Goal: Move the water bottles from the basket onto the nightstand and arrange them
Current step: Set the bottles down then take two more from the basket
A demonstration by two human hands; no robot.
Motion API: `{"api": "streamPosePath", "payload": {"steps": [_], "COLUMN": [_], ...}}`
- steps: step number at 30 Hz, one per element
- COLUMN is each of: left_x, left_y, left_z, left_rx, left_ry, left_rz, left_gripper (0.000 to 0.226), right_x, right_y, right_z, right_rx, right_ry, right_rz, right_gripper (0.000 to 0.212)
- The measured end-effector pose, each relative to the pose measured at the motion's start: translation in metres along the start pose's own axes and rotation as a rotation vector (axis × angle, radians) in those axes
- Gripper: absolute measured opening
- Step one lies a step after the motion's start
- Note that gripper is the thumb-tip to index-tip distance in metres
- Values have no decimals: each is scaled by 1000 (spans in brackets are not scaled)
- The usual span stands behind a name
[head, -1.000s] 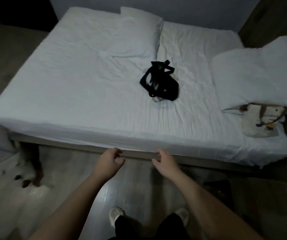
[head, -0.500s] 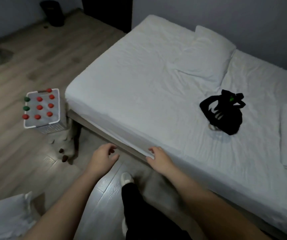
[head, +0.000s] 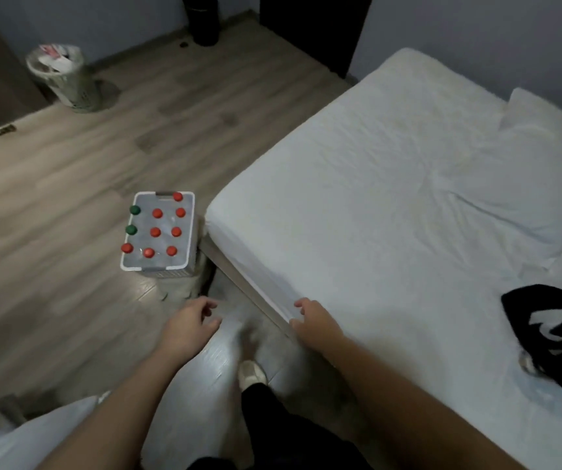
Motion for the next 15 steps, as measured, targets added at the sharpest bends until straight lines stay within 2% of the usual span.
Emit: {"api": "streamPosePath", "payload": {"steps": [7, 11, 15], "left_x": [-56, -93, -136], "left_y": [62, 116, 183], "left_z": [-25, -59, -101], "left_rx": [-51, -43, -17], "left_ry": [-53, 3, 48], "left_rz": [53, 70, 37], "left_gripper": [9, 24, 21], "right_x": [-10, -3, 10], "right_y": [63, 96, 135], "right_z": [-121, -176, -238], "right_rx": [-178, -186, -177], "right_ry": [-51, -55, -63], "right_rz": [-31, -49, -3], "right_gripper": [46, 48, 40]}}
Point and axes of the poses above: each hand's wrist, its own y-axis towards the middle knuckle, its own x-axis out of the palm, z = x × y, the point moved 8 cm from there along y, towards the middle knuckle, and after that the axes turned 2 degrees about z, right-handed, at the moved point
